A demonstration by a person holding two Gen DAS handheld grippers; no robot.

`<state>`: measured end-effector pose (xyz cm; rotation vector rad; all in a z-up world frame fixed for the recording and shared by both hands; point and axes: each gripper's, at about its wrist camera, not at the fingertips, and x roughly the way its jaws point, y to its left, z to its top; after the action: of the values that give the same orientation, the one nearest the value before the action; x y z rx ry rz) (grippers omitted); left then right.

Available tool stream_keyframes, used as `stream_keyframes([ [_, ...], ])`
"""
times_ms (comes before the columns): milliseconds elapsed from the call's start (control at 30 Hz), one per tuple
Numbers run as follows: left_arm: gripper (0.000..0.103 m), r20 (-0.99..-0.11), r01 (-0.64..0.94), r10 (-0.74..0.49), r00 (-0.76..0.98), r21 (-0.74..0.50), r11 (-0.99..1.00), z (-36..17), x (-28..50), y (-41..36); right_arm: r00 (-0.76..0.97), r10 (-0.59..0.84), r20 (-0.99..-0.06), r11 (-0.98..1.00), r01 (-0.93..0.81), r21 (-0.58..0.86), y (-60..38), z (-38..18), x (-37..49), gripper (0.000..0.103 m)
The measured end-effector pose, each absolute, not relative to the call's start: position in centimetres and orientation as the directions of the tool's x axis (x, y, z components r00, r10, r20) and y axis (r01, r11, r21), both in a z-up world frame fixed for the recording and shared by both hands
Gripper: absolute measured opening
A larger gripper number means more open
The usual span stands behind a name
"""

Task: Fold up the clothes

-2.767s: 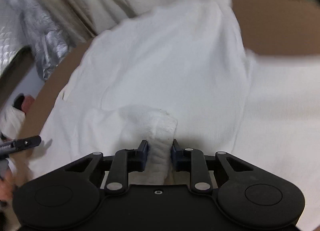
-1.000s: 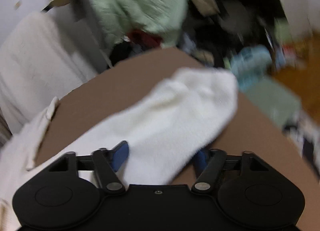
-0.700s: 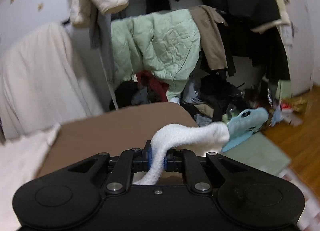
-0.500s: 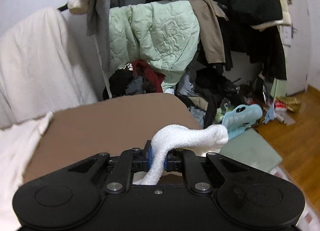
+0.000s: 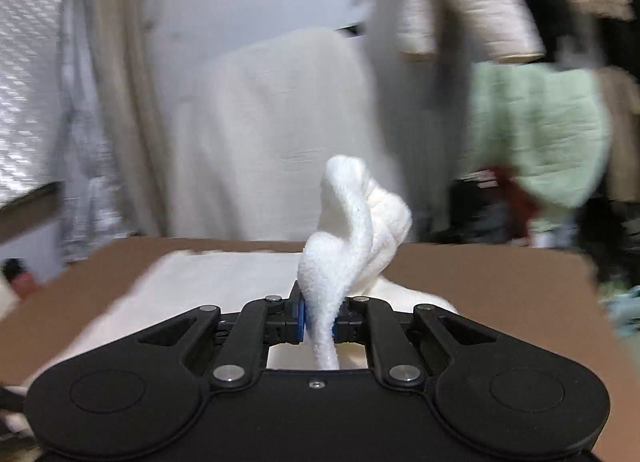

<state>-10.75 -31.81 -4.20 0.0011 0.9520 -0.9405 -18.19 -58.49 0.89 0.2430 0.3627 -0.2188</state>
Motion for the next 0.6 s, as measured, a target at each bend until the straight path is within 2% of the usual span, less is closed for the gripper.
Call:
stream_keyframes([
  [100,0.070,-0.664,0.648,-0.671,0.330,-0.358,0.672,-2.7,-8.1,-28.0,0.925,-0.060,-0.375,0.955,0.163,0.249,-54.1,1.8,-14.8,0.012],
  [200,0.071,-0.620,0.595,-0.674,0.401,-0.382,0.707,-2.5,-5.8,-24.3,0.932,0.047,-0.360,0.949,0.071,0.308,-49.5,2.5,-11.6,0.012],
  [267,0.074,-0.587,0.560,-0.668,0.457,-0.394,0.729,-3.5,-4.3,-21.7,0.932,0.100,-0.347,0.943,0.023,0.331,-46.1,2.4,-9.7,0.012],
  [333,0.074,-0.582,0.502,-0.595,0.554,-0.337,0.797,-5.6,-3.4,-20.0,0.927,0.143,-0.346,0.941,-0.020,0.337,-42.4,1.3,-8.0,0.012],
  [367,0.073,-0.594,0.462,-0.557,0.581,-0.323,0.826,-6.8,-2.8,-19.3,0.918,0.164,-0.361,0.944,-0.039,0.329,-40.6,0.4,-7.1,0.012],
  [433,0.071,-0.643,0.395,-0.549,0.534,-0.384,0.835,-8.7,-1.1,-18.0,0.893,0.194,-0.406,0.946,-0.060,0.320,-37.6,-1.8,-5.2,0.013],
  [467,0.071,-0.631,0.381,-0.564,0.532,-0.417,0.825,-8.9,-0.7,-17.4,0.878,0.207,-0.431,0.946,-0.066,0.318,-36.4,-3.1,-4.4,0.013],
  [600,0.073,-0.591,0.343,-0.594,0.545,-0.490,0.802,-8.6,0.3,-16.2,0.783,0.285,-0.553,0.946,-0.135,0.296,-32.8,-8.9,-2.9,0.028],
])
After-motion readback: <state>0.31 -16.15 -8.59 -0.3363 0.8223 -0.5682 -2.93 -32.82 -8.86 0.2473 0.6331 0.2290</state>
